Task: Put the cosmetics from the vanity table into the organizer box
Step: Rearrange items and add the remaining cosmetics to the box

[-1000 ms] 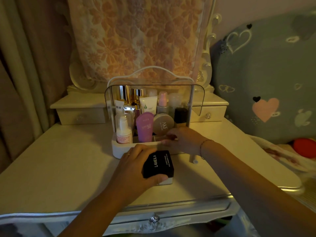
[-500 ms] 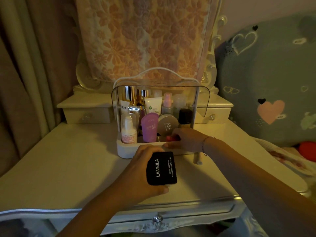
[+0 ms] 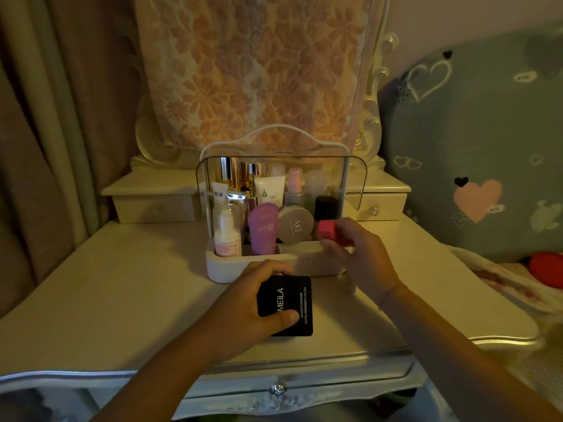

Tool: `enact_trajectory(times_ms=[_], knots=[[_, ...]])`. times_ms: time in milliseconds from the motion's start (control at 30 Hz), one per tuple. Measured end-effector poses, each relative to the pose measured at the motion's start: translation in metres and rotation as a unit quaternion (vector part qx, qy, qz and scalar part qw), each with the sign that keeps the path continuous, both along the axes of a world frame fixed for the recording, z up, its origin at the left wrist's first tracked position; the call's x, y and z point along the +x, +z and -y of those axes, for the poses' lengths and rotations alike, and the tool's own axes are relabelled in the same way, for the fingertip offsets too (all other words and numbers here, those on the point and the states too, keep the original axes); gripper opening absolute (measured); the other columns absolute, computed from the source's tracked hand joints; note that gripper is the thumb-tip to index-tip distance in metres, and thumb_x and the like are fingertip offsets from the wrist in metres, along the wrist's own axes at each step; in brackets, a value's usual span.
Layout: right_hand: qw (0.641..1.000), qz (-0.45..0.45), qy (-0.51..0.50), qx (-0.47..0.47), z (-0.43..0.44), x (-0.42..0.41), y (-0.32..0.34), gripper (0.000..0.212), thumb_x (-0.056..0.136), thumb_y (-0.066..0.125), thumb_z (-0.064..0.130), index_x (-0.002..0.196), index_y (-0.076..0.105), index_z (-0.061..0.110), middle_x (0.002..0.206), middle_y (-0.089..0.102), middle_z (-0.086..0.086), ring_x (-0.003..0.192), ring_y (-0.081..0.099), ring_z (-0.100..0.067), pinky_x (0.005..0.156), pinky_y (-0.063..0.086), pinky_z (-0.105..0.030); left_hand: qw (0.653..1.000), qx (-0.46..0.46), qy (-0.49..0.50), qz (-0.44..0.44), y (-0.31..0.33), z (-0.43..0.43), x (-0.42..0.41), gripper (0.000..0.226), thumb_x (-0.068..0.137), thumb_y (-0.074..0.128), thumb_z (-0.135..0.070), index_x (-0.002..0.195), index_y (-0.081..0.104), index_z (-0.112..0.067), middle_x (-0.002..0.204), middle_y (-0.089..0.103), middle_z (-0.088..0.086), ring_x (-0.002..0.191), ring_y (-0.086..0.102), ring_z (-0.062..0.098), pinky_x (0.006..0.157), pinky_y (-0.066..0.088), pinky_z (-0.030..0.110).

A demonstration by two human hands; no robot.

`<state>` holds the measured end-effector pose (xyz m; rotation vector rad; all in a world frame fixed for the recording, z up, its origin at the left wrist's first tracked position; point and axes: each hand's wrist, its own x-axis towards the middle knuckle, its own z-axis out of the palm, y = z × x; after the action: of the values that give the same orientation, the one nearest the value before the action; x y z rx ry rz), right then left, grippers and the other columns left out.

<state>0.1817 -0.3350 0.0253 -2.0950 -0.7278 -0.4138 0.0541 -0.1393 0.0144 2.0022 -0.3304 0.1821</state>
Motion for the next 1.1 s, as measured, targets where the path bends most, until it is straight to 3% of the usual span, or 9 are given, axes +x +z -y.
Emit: enact_trajectory(times_ms=[133,233,300,400,500,600,867,1000,1100], knots=[[0.993,0.002,-0.055,0.103,0.023,-0.016,-0.019,0.023,0.088,0.061,0.025,0.111,0.059,0.021,0.1,0.063,0.01,0.096,0.057,-0.008,0.083,0.047,-0.019,0.994,0.085,-0.057,-0.042,0.029,0.003,0.011,0.037,0.078,0.071,-0.025,0.11,0.055,-0.038,0.109,0.06,-0.011,0.099,0.06,0.004,0.082,0.055,0.028],[0.982,0.017,-0.118,0.146,0.027,-0.015,-0.021,0.021,0.088,0.061,0.022,0.109,0.059,0.016,0.095,0.061,0.006,0.089,0.056,-0.011,0.079,0.044,-0.016,0.988,0.149,-0.049,0.002,0.053,0.016,0.029,0.038,0.079,0.07,-0.022,0.111,0.056,-0.038,0.115,0.055,-0.009,0.104,0.056,0.005,0.084,0.053,0.026],[0.98,0.01,-0.128,0.155,0.027,-0.014,-0.022,0.02,0.088,0.062,0.02,0.107,0.059,0.014,0.092,0.061,0.004,0.086,0.056,-0.014,0.078,0.046,-0.02,0.991,0.127,-0.038,0.03,0.07,0.026,0.045,0.036,0.08,0.069,-0.017,0.11,0.059,-0.035,0.114,0.056,-0.006,0.104,0.056,0.007,0.083,0.052,0.023],[0.982,0.018,-0.127,0.14,0.026,-0.014,-0.024,0.019,0.088,0.062,0.02,0.106,0.058,0.016,0.087,0.06,0.006,0.08,0.056,-0.011,0.069,0.043,-0.014,0.993,0.102,-0.01,0.056,0.09,0.038,0.069,0.031,0.079,0.069,-0.012,0.101,0.061,-0.033,0.104,0.058,-0.009,0.092,0.059,0.004,0.067,0.051,0.01],[0.984,0.03,-0.123,0.128,0.025,-0.012,-0.025,0.018,0.088,0.063,0.022,0.105,0.057,0.021,0.086,0.058,0.009,0.077,0.055,-0.003,0.066,0.04,-0.01,0.99,0.117,0.019,0.071,0.095,0.046,0.092,0.027,0.079,0.068,-0.009,0.099,0.061,-0.026,0.112,0.056,0.001,0.099,0.058,0.014,0.075,0.053,0.021],[0.984,0.02,-0.12,0.134,0.026,-0.01,-0.027,0.02,0.088,0.063,0.023,0.106,0.055,0.023,0.089,0.059,0.007,0.08,0.056,-0.009,0.069,0.041,-0.012,0.985,0.138,0.053,0.091,0.089,0.049,0.109,0.025,0.079,0.068,-0.012,0.099,0.06,-0.024,0.113,0.05,0.001,0.104,0.053,0.017,0.085,0.05,0.031],[0.985,0.016,-0.114,0.128,0.025,-0.005,-0.027,0.019,0.087,0.064,0.023,0.104,0.055,0.026,0.087,0.059,0.009,0.079,0.054,-0.002,0.067,0.04,-0.011,0.981,0.13,0.089,0.116,0.062,0.043,0.125,0.023,0.082,0.066,-0.011,0.098,0.056,-0.023,0.109,0.043,-0.01,0.099,0.046,0.007,0.064,0.044,0.004],[0.985,0.01,-0.123,0.125,0.024,-0.005,-0.028,0.021,0.087,0.064,0.024,0.107,0.057,0.022,0.088,0.059,0.009,0.079,0.054,-0.002,0.068,0.039,-0.01,0.975,0.177,0.084,0.107,0.058,0.037,0.124,0.029,0.081,0.067,-0.011,0.104,0.055,-0.023,0.12,0.043,-0.006,0.108,0.049,0.012,0.08,0.051,0.021],[0.985,0.01,-0.124,0.121,0.024,-0.006,-0.028,0.022,0.087,0.063,0.025,0.108,0.058,0.021,0.088,0.059,0.009,0.079,0.054,-0.001,0.068,0.039,-0.009,0.964,0.228,0.095,0.1,0.059,0.037,0.122,0.038,0.081,0.068,-0.015,0.115,0.054,-0.022,0.129,0.044,-0.002,0.115,0.047,0.017,0.091,0.047,0.032]])
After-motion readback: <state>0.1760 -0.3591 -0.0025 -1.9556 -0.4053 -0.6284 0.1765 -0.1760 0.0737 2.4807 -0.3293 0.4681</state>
